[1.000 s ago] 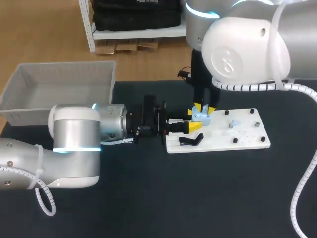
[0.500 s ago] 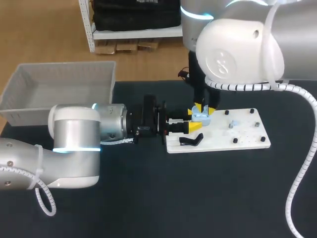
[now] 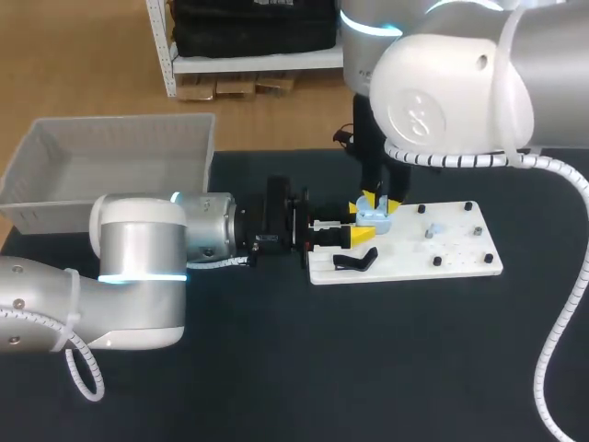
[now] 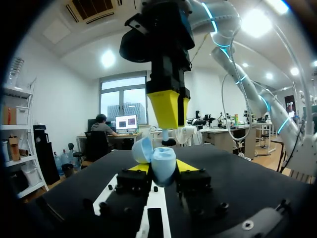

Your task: Pick up each earbud case from the left stands, insert the matching earbuds, close the lid, and place the case in the box.

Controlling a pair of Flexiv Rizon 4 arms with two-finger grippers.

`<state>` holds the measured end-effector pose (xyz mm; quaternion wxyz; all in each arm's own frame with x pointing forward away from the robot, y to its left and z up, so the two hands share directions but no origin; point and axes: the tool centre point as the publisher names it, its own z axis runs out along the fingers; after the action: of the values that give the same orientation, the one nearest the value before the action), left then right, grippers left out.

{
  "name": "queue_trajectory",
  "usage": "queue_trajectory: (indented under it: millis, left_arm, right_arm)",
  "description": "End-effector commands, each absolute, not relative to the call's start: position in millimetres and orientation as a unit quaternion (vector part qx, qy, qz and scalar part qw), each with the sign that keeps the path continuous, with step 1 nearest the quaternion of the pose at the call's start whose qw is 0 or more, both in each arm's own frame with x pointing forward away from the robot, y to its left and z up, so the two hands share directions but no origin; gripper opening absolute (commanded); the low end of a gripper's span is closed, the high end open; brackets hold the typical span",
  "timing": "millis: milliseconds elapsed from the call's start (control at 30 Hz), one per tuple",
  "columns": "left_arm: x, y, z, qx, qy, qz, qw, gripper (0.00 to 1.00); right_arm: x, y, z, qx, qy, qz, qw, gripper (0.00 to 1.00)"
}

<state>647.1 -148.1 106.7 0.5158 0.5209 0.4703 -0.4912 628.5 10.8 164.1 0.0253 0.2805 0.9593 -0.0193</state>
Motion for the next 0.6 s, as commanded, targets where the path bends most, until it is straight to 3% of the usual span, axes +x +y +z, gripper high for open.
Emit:
queue_trajectory:
  millis: [33, 600]
  left_arm:
    - [646.6, -147.8, 105.7, 0.520, 0.469, -0.491, 0.518, 0.00]
    - [646.6, -147.8, 105.7, 0.520, 0.469, -0.491, 0.518, 0.00]
  right_arm:
    - [627.3, 10.5, 162.1, 0.286, 0.958, -0.015, 0.022, 0.00]
    - [630.1, 9.3, 160.1, 0.348, 0.937, -0.007, 0.016, 0.00]
